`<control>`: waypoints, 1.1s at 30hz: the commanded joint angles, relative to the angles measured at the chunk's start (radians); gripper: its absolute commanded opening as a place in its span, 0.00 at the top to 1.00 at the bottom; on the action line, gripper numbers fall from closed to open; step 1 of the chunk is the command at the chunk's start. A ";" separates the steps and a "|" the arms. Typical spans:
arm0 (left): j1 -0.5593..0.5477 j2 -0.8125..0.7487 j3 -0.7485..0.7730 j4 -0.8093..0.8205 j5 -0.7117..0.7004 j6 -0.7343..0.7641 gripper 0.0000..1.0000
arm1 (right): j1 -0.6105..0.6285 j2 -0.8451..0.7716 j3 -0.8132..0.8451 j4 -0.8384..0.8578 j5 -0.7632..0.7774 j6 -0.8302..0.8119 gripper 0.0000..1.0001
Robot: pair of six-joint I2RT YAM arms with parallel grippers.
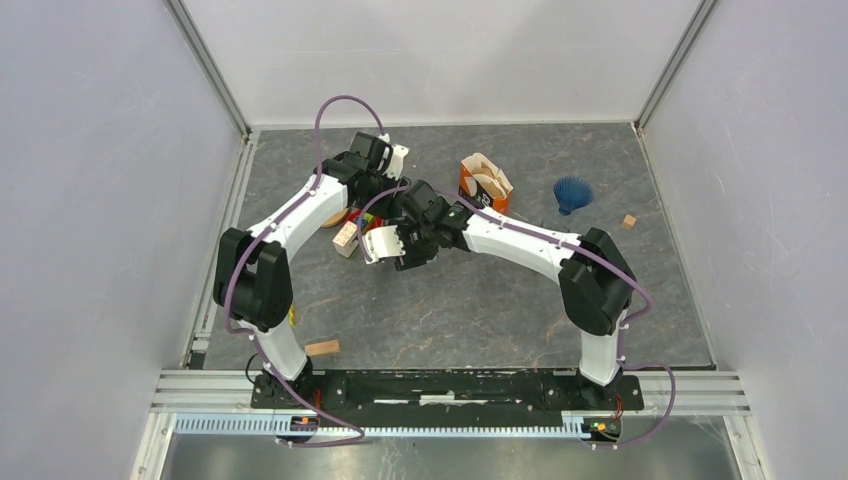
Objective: Place the coffee filter in the dripper
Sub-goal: Place the coffee filter in the coffee dripper, then adjust the coffee filter in the coffee dripper.
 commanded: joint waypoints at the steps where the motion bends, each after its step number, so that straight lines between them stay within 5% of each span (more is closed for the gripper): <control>1: 0.003 0.003 -0.005 0.032 -0.008 0.054 0.31 | -0.005 0.004 -0.012 0.015 -0.010 -0.009 0.35; 33: 0.008 -0.061 0.093 -0.013 -0.005 0.056 0.20 | -0.033 -0.118 0.004 0.021 -0.100 0.075 0.24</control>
